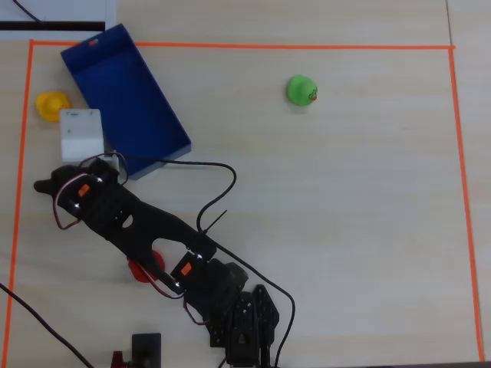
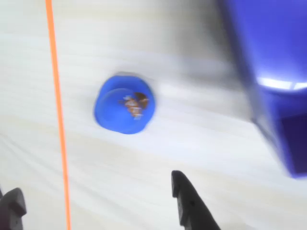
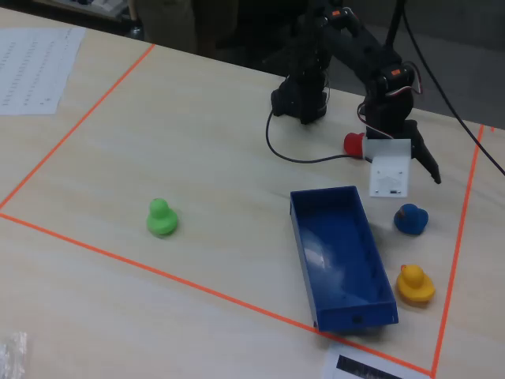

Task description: Grasp blue duck and put it into box.

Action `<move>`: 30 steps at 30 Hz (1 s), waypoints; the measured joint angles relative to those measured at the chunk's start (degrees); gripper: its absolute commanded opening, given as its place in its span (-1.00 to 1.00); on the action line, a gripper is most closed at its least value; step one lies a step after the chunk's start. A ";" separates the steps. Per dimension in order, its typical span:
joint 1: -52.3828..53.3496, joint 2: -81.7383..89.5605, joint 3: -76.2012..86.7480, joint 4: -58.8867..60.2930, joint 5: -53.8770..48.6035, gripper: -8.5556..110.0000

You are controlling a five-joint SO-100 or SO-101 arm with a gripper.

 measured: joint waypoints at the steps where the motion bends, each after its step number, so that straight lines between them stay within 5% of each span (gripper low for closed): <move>1: -0.53 -0.97 -0.88 -0.44 0.18 -0.18; 30: -0.44 -11.95 -1.93 -13.97 0.44 -0.24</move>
